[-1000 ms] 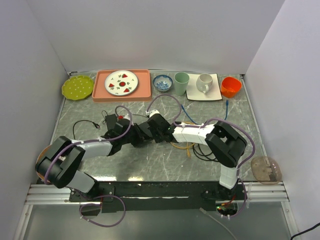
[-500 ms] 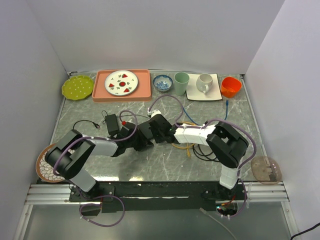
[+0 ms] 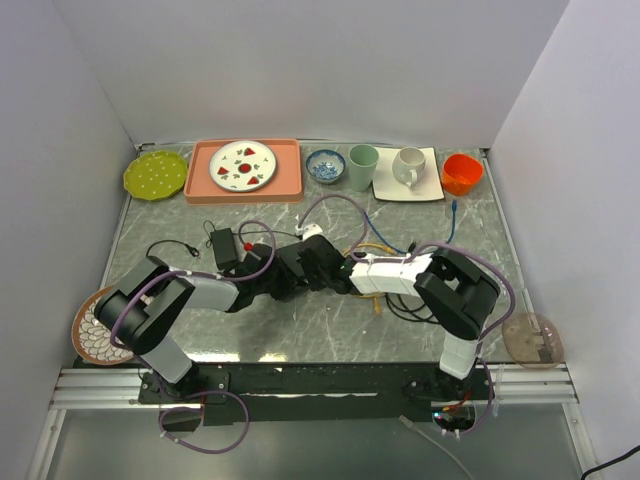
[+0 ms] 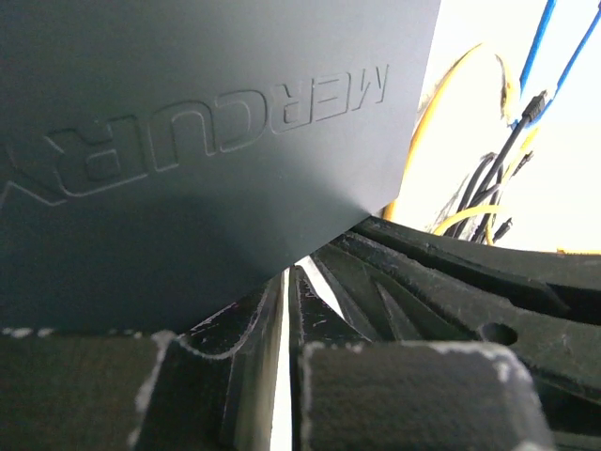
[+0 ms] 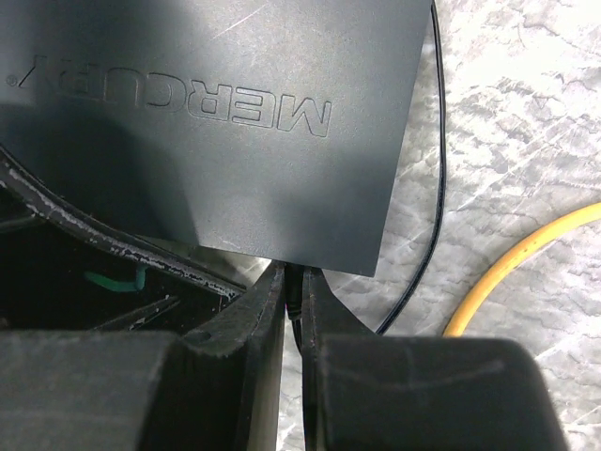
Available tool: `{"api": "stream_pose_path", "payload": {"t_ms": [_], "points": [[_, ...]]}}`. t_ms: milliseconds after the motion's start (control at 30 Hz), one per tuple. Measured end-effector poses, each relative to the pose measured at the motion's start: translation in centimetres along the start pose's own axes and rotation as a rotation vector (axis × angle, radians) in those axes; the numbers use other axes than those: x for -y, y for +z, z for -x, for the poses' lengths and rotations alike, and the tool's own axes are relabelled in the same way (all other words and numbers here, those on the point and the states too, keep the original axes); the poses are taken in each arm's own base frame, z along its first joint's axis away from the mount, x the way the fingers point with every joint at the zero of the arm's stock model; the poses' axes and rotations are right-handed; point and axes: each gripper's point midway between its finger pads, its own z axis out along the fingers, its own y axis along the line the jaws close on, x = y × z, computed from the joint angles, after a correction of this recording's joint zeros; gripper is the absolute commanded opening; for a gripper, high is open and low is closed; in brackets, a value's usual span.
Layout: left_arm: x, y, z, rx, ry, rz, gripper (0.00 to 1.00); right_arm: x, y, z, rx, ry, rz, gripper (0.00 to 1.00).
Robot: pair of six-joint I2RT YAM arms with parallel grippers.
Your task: Pull the plug from the switch port
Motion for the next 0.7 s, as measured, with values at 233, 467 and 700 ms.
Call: {"api": "stream_pose_path", "payload": {"t_ms": [233,467,700], "points": [[-0.1,0.0,0.1,0.010,-0.010,0.019,0.13,-0.3,-0.3,-0.3,0.020,0.001,0.004,0.00],[-0.3,-0.2,-0.1,0.003,-0.018,0.046,0.12,-0.7,-0.8,-1.0,0.031,-0.001,0.016,0.00],[-0.6,-0.4,-0.3,-0.006,-0.024,0.068,0.12,-1.1,-1.5,-1.9,0.034,-0.017,0.027,0.00]]}}
